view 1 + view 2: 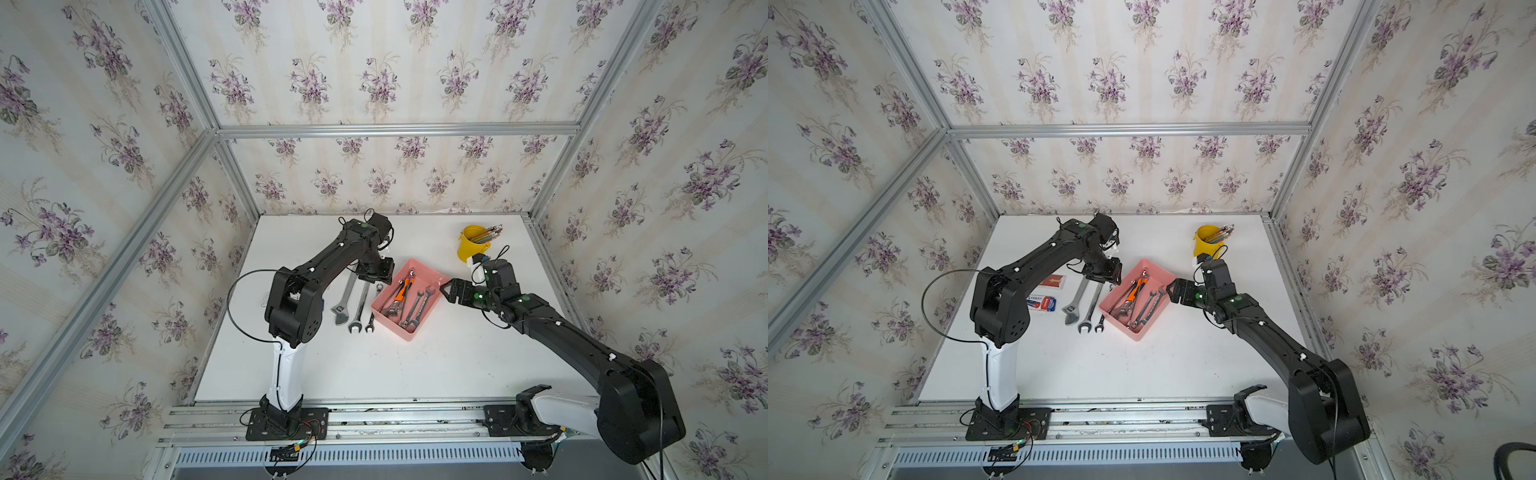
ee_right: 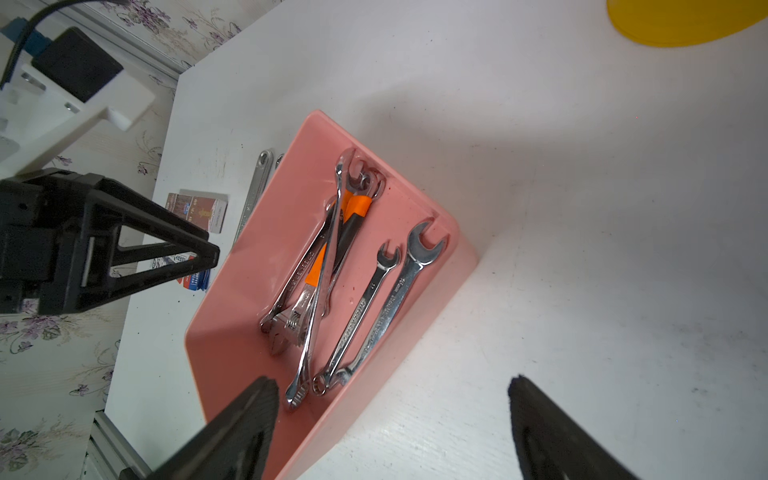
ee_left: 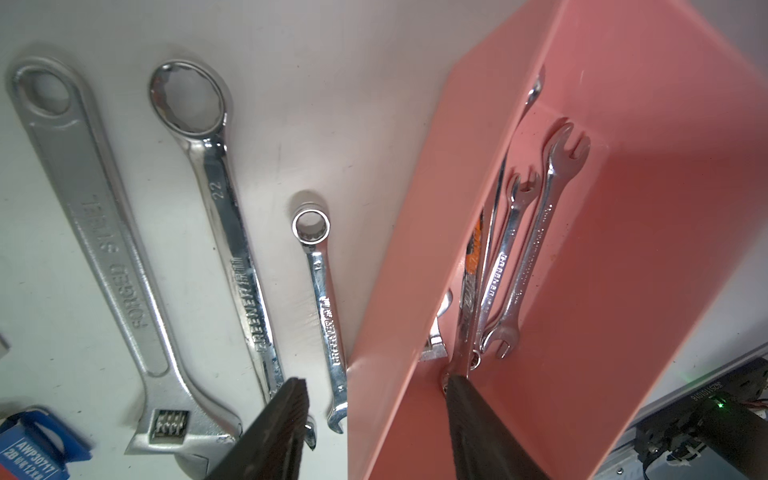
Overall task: Take out the wrench from the storage box
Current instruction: Adjust the storage box at the center of the board.
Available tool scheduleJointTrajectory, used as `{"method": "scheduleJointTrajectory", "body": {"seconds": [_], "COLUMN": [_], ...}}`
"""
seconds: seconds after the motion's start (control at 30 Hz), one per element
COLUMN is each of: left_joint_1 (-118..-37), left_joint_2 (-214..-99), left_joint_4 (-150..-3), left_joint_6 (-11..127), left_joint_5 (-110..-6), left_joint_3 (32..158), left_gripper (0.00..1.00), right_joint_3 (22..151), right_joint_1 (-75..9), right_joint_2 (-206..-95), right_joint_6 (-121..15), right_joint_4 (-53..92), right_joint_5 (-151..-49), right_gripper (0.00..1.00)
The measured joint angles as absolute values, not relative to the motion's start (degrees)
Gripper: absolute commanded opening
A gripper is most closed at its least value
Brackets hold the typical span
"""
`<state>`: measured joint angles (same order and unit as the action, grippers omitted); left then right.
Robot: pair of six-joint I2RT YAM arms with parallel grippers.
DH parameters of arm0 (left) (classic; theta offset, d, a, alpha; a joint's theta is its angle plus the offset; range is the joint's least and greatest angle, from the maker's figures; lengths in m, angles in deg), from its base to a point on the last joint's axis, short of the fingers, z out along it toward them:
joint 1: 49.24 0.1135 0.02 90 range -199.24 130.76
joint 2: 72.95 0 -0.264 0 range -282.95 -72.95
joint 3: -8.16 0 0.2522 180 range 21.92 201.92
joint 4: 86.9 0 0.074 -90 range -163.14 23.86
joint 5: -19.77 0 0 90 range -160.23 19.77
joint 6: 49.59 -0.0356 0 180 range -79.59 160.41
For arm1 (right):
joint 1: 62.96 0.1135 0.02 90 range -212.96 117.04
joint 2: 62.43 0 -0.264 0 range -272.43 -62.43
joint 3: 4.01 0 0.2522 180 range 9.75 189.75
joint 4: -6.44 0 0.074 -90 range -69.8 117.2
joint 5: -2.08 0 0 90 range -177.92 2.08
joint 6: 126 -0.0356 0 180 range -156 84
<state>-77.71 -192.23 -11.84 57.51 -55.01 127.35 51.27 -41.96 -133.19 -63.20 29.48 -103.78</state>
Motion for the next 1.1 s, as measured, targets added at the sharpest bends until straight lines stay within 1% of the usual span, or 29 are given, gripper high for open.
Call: {"method": "scheduleJointTrajectory", "body": {"seconds": [0.03,0.1,0.23,0.3,0.57,0.9,1.1], "left_joint_1": [-78.06,-78.56,-79.67,-79.94,-81.14,-83.50,-86.14], "left_joint_2": [-192.50,-192.85,-193.85,-194.05,-194.18,-191.58,-188.69], "left_joint_4": [-12.04,-12.43,-12.50,-12.58,-12.69,-13.11,-14.62], "left_joint_6": [57.51,57.51,57.45,57.45,57.80,62.43,70.13], "left_joint_5": [-55.01,-54.99,-55.07,-55.18,-57.59,-58.48,-61.19], "left_joint_3": [127.35,127.35,127.35,127.19,126.41,122.19,118.54], "left_gripper": [0.52,0.51,0.40,0.37,0.22,0.11,0.09], "right_joint_3": [51.27,51.27,51.27,51.27,51.18,51.31,52.10], "right_joint_1": [-41.96,-41.96,-41.96,-41.96,-41.96,-41.96,-41.88], "right_joint_2": [-133.19,-133.19,-133.19,-133.19,-132.89,-132.56,-133.00], "right_joint_6": [-63.20,-63.20,-63.18,-63.18,-63.16,-63.03,-63.05], "right_joint_4": [29.48,29.48,29.48,29.48,29.52,29.76,30.31], "right_joint_5": [-103.73,-103.60,-103.58,-103.56,-103.36,-102.97,-103.43], "right_gripper": [0.91,0.91,0.91,0.91,0.91,0.92,0.91]}}
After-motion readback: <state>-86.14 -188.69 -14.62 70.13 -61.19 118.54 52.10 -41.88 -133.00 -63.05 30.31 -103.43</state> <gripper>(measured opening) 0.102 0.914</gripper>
